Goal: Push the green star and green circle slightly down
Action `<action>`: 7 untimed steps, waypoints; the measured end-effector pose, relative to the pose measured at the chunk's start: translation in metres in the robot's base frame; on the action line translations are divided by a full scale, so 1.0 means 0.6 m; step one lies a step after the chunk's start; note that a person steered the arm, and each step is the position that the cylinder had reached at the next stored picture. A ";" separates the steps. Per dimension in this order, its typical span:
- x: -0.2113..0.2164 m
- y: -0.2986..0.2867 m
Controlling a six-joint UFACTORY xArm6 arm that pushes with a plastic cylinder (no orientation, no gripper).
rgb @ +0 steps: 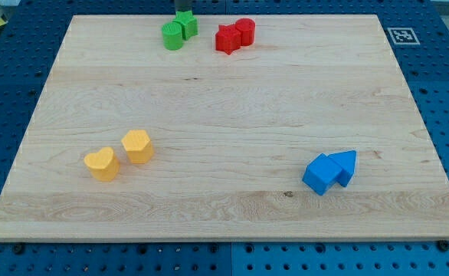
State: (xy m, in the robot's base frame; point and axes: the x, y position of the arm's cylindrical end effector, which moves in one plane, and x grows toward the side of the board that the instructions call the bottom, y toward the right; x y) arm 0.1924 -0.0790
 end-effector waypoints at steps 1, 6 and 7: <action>0.000 0.025; 0.029 0.085; 0.040 0.078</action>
State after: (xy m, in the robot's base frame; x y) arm 0.2161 -0.0321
